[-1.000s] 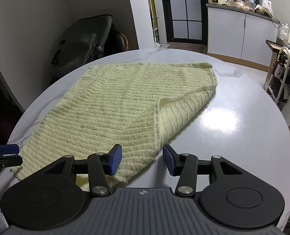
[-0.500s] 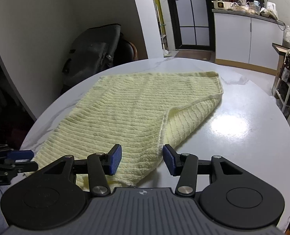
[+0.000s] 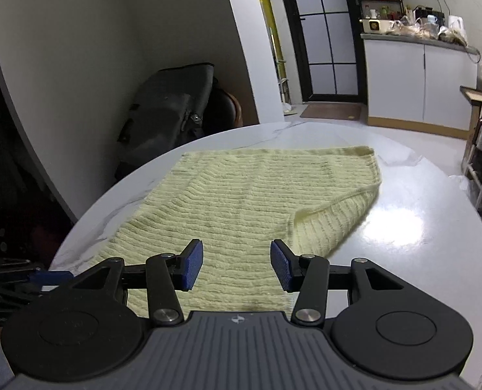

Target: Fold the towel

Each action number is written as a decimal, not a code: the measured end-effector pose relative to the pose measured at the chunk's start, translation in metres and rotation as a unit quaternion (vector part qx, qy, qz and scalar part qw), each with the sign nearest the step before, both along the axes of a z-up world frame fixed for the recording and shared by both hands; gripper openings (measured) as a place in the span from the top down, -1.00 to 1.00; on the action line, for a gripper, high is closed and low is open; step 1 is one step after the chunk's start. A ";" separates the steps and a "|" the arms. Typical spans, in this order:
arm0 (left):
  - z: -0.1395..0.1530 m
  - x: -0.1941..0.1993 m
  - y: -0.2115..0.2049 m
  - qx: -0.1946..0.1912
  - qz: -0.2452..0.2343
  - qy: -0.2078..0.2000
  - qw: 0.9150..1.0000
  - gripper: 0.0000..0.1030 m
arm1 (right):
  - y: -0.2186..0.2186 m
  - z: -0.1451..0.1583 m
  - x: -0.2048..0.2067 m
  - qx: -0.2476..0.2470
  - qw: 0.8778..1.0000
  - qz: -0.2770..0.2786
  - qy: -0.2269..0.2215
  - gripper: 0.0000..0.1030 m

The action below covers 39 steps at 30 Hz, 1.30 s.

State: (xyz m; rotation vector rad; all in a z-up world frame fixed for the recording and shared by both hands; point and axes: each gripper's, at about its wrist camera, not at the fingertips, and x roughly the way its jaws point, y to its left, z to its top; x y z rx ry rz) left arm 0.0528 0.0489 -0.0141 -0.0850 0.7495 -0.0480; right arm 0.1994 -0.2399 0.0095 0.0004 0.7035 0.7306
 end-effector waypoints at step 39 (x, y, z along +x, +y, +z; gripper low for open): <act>0.003 0.000 -0.011 0.012 -0.012 -0.009 1.000 0.04 | -0.029 -0.009 -0.015 -0.044 0.999 -0.014 0.022 0.82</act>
